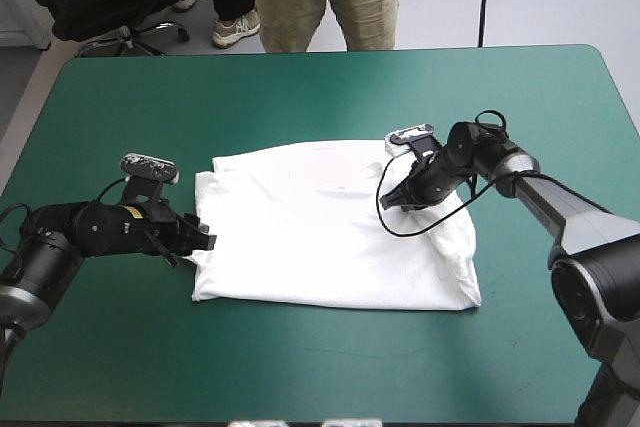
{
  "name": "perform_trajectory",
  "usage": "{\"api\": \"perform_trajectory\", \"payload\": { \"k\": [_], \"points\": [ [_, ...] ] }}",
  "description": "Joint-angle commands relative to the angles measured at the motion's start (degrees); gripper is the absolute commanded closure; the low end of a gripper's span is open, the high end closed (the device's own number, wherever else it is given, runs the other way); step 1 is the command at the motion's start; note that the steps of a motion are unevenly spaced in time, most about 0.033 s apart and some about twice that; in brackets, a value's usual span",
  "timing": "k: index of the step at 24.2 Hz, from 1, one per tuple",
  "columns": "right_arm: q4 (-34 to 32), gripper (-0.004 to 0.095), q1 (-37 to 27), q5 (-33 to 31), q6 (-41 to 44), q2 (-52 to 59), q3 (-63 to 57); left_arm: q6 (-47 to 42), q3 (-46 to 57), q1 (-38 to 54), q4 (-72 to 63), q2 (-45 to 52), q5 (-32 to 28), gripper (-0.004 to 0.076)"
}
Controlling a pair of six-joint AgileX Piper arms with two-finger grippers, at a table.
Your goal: Fold the cloth
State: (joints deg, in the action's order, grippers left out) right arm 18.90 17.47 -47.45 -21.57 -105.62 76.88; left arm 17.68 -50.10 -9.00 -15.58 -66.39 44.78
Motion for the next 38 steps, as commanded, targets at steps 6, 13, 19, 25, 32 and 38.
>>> {"api": "perform_trajectory", "payload": {
  "k": [6, 13, 19, 25, 32, 38],
  "points": [
    [1.55, 0.0426, -0.01, -1.33, -2.54, 4.28, 1.65, -8.04, -1.71, -0.13, 6.88, 1.21, 0.27, 0.0309],
    [1.97, 0.0422, -0.01, -3.90, -2.77, 15.42, 1.65, -16.15, -1.71, -0.13, 13.79, -2.20, 1.94, 0.0309],
    [2.26, 0.0422, -0.01, -4.98, -3.21, 21.10, 1.65, -18.75, -1.71, -0.13, 13.79, -9.19, -1.26, 0.0309],
    [2.53, 0.0422, -0.01, -6.47, -3.09, 21.92, 1.54, -21.43, -1.71, -0.13, 14.07, -17.64, -9.38, 0.0365],
    [2.53, 0.0455, -0.01, -7.33, -2.99, 21.92, 1.54, -19.19, -1.71, -0.13, 13.97, -17.87, -8.37, 0.0735],
    [2.53, 0.0578, -0.01, -7.33, -2.99, 21.92, 1.54, -10.79, -9.48, -0.13, 7.98, -11.18, -0.27, 0.0736]
  ]
}}
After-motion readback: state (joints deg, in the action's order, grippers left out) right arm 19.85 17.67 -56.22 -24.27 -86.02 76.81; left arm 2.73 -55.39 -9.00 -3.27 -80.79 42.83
